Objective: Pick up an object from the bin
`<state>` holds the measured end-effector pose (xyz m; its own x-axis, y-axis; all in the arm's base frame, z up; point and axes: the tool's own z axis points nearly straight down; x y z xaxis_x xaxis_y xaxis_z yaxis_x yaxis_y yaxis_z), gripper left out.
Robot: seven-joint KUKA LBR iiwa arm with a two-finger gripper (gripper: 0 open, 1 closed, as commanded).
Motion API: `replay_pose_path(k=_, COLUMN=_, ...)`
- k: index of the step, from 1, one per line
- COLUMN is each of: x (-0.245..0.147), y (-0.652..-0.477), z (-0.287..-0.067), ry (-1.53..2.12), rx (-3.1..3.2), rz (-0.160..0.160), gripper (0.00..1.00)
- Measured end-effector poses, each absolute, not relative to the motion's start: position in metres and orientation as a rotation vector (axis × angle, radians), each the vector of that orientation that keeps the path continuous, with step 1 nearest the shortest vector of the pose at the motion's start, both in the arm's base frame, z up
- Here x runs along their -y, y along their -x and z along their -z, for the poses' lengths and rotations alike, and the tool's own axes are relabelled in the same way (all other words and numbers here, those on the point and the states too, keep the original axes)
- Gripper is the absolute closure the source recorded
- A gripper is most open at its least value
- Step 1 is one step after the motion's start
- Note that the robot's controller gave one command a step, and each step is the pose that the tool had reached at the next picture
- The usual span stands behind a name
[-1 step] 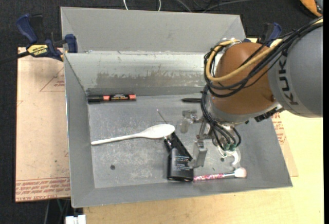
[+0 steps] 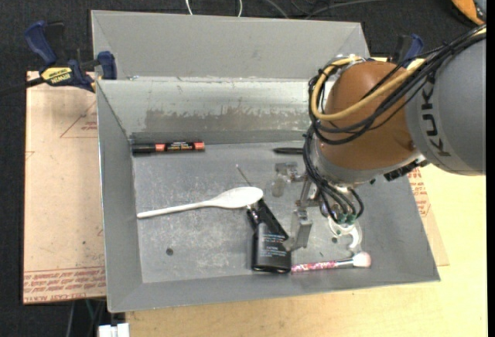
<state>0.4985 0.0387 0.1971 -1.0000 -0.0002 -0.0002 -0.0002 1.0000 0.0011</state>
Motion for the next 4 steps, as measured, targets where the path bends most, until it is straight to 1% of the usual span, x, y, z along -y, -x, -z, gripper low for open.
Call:
replay_pose_path(k=1, x=-0.047, y=-0.536, z=-0.080, ry=0.867, rx=-3.015, rz=-0.005, gripper=0.00)
replay_pose_path(k=2, x=-0.048, y=-0.506, z=-0.131, ry=0.848, rx=-3.020, rz=-0.003, gripper=0.00)
replay_pose_path(k=3, x=-0.059, y=-0.522, z=-0.100, ry=1.461, rx=-2.769, rz=-0.004, gripper=0.00)
replay_pose_path(k=4, x=-0.075, y=-0.542, z=-0.073, ry=1.818, rx=-2.556, rz=0.002, gripper=0.00)
